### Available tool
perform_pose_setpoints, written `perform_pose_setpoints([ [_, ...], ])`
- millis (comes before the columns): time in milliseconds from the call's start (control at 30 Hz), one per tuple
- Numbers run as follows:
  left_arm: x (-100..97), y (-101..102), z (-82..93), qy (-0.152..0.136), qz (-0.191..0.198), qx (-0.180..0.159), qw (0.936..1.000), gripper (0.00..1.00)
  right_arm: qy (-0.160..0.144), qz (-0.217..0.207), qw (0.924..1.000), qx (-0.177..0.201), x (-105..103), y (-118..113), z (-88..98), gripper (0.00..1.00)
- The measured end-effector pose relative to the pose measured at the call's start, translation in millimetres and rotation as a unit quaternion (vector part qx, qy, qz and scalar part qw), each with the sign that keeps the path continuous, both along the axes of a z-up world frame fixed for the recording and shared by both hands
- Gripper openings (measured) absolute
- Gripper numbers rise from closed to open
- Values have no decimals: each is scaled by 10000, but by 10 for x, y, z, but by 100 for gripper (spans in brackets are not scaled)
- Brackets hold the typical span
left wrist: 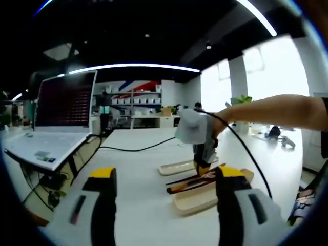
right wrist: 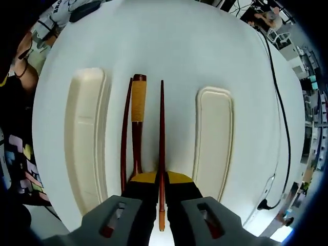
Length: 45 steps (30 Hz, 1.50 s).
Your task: Arrange the utensils inside the cutlery case until each visible utensil rests in its matching compartment.
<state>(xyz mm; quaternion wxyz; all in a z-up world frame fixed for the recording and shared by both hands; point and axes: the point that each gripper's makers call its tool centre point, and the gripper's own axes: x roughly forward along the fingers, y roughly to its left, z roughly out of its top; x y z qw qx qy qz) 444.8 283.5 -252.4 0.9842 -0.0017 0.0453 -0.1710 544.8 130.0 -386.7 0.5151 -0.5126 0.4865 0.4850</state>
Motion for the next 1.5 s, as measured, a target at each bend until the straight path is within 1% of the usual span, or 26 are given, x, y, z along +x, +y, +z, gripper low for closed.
perform_pose_setpoints([
  [67, 4, -21, -3, -2, -14, -25, 10000, 84, 32, -14, 10000, -57, -19, -29, -3, 2],
  [167, -11, -63, -5, -3, -72, -6, 10000, 84, 44, 90, 9998, -157, -31, -91, 3, 2],
  [200, -17, -72, -2, -10, -78, 5, 10000, 84, -86, 77, 9999, -112, 24, -93, 36, 2],
  [300, -25, -81, 4, -19, -86, 8, 10000, 84, -92, -10, 9999, -80, 45, -121, 150, 2],
  [400, -21, -81, -2, -8, -75, 17, 10000, 84, -199, -47, 9998, -18, 61, -126, 298, 1],
  [467, -14, -86, -19, 17, -79, 29, 10000, 84, -287, -6, 9995, 97, 73, -107, 386, 1],
  [533, -8, -91, -40, 53, -82, 31, 9999, 84, -279, -94, 9995, 122, 68, -106, 433, 1],
  [567, -8, -96, -52, 73, -84, 35, 9999, 84, -292, -96, 9995, 103, 56, -110, 438, 1],
  [600, -8, -96, -55, 80, -85, 38, 9999, 83, -348, -105, 9993, 31, 67, -133, 448, 1],
  [667, -14, -104, -64, 97, -94, 51, 9999, 83, -355, -157, 9992, -110, 43, -174, 460, 1],
  [767, -25, -107, -49, 74, -100, 66, 9999, 84, -359, -179, 9991, -140, 46, -165, 484, 1],
  [900, -29, -90, -30, 47, -83, 59, 9999, 84, -333, -230, 9988, -279, -10, -173, 525, 1],
  [967, -23, -73, -37, 55, -68, 107, 9999, 84, -508, -171, 9980, -342, -17, -155, 581, 1],
  [1033, -12, -54, -53, 82, -48, 142, 9999, 84, -480, -268, 9977, -390, -60, -146, 625, 1],
  [1067, -9, -47, -56, 88, -35, 139, 9999, 84, -527, -329, 9972, -409, -86, -131, 657, 1],
  [1133, -4, -40, -61, 101, -24, 118, 9999, 84, -508, -347, 9972, -436, -140, -105, 705, 1],
  [1267, 0, -39, -66, 115, -19, 124, 9999, 84, -468, -473, 9969, -411, -240, -26, 758, 1],
  [1367, -5, -51, -55, 102, -42, 117, 9999, 84, -491, -430, 9966, -494, -319, -2, 763, 1],
  [1433, 1, -45, -50, 95, -34, 127, 9999, 84, -450, -305, 9965, -636, -406, -11, 754, 1],
  [1500, 7, -43, -54, 104, -28, 125, 9999, 84, -568, -224, 9955, -720, -426, -7, 751, 1],
])
